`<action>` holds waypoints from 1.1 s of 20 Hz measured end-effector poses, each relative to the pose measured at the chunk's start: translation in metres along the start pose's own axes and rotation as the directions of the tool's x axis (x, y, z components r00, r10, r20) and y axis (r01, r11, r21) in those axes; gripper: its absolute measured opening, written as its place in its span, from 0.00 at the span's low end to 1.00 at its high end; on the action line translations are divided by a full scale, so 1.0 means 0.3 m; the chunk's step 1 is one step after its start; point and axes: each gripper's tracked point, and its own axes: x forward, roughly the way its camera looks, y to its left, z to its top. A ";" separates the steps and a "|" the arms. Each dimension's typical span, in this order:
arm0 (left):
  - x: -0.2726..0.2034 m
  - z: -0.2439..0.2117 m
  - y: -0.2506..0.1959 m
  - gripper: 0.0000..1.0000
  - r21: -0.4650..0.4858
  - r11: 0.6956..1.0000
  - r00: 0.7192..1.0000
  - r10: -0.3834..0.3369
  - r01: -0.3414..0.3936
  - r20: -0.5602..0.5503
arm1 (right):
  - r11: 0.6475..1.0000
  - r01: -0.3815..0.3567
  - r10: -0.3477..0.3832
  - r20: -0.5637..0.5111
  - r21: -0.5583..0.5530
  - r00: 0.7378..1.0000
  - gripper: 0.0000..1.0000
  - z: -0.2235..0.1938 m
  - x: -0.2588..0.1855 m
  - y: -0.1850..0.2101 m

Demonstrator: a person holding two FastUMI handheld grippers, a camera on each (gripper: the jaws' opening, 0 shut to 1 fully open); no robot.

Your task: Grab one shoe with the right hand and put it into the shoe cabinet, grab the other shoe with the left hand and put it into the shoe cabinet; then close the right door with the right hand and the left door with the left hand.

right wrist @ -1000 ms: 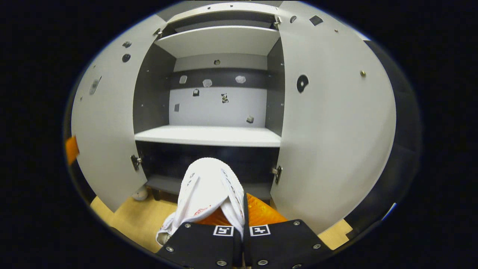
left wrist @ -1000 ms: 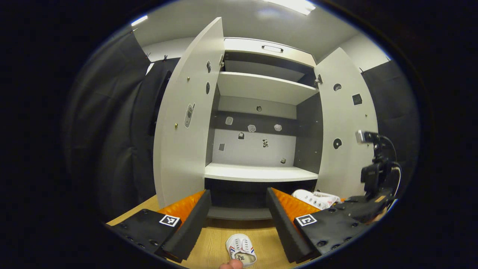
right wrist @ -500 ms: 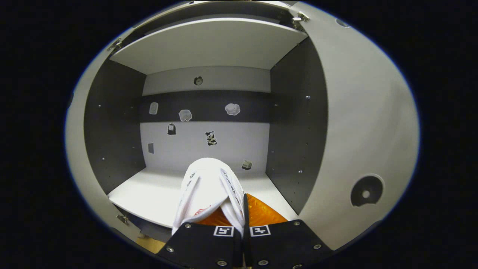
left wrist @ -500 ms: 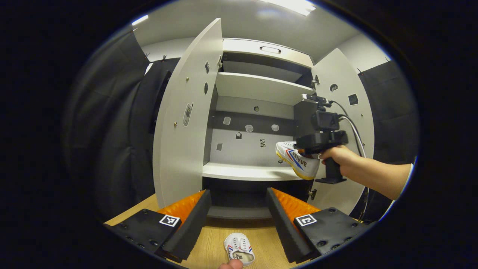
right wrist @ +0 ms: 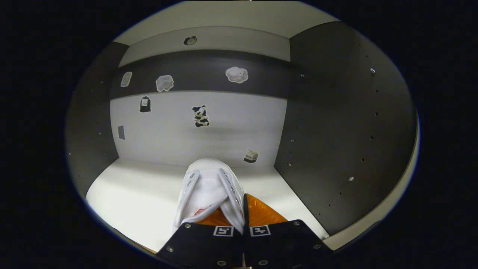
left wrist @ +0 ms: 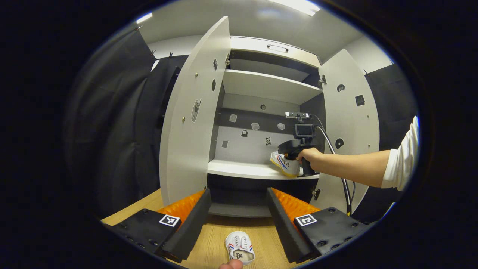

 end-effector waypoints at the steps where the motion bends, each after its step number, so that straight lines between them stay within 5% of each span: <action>1: 0.002 0.004 0.006 0.99 0.003 1.000 1.000 0.002 -0.002 0.004 | 1.000 -0.002 0.003 -0.009 0.021 1.000 0.02 0.000 0.003 0.003; 4: 0.008 0.004 0.008 0.99 0.003 1.000 1.000 0.003 -0.003 0.005 | 0.999 -0.024 0.026 -0.034 0.045 0.999 0.07 -0.015 0.011 0.012; 7: 0.007 0.001 0.003 0.96 0.005 1.000 1.000 -0.003 0.003 0.004 | 0.998 -0.054 0.055 -0.052 0.026 0.997 0.27 -0.033 -0.009 0.015; 10: 0.009 -0.007 -0.002 0.96 0.008 1.000 1.000 -0.009 0.009 -0.001 | 0.996 -0.090 0.091 -0.046 0.017 0.995 0.30 -0.017 -0.060 0.010; 11: 0.011 -0.007 -0.005 0.96 0.007 1.000 1.000 -0.012 0.012 -0.001 | 0.995 -0.101 0.102 -0.033 0.009 0.994 0.48 -0.008 -0.086 0.005; 17: 0.018 0.000 -0.027 0.96 0.010 0.999 0.999 -0.036 0.035 0.009 | 0.980 -0.198 0.201 0.097 -0.037 0.975 0.72 0.055 -0.327 0.001; 22: 0.022 0.005 -0.020 0.96 0.020 0.999 0.999 -0.036 0.036 0.014 | 0.957 -0.289 0.290 0.208 -0.039 0.934 0.88 0.092 -0.590 -0.002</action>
